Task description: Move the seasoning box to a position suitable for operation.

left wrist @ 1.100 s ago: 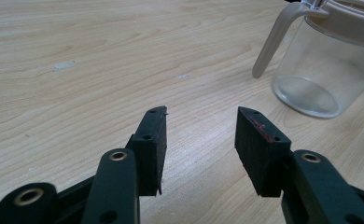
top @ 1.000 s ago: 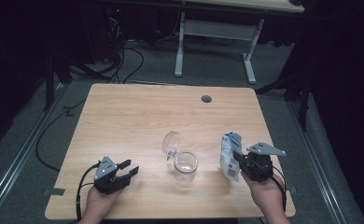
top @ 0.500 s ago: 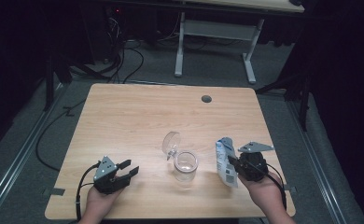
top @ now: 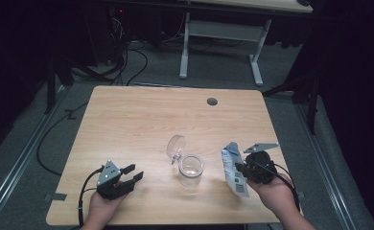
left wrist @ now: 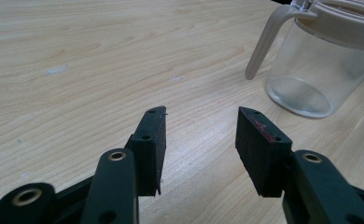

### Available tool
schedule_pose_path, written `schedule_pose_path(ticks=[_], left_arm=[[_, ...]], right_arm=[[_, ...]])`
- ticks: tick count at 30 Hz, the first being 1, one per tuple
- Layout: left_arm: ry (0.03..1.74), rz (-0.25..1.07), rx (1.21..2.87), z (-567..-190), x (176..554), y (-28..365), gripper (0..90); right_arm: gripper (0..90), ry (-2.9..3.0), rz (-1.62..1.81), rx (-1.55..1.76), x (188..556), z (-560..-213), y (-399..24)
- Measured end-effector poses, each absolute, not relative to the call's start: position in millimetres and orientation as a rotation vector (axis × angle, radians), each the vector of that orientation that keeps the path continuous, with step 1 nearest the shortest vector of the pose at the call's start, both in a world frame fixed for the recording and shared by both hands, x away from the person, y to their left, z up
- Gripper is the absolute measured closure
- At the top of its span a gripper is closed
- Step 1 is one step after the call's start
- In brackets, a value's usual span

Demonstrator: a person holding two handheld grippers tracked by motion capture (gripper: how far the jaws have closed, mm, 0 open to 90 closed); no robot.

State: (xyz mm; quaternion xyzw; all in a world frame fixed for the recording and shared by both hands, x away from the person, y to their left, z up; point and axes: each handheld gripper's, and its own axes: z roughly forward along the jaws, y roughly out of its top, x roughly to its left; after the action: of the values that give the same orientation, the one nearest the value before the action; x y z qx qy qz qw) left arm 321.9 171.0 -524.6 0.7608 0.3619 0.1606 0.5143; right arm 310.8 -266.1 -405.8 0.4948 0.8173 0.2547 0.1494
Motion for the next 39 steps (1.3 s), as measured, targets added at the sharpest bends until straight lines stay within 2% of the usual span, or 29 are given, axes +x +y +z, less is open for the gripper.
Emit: schedule_pose_path(ticks=[39], left_arm=[[0.852,0.385,1.846,-524,319,168,51.7]], right_arm=[[90.0,2.561,0.404,1.437,324,-393,-250]])
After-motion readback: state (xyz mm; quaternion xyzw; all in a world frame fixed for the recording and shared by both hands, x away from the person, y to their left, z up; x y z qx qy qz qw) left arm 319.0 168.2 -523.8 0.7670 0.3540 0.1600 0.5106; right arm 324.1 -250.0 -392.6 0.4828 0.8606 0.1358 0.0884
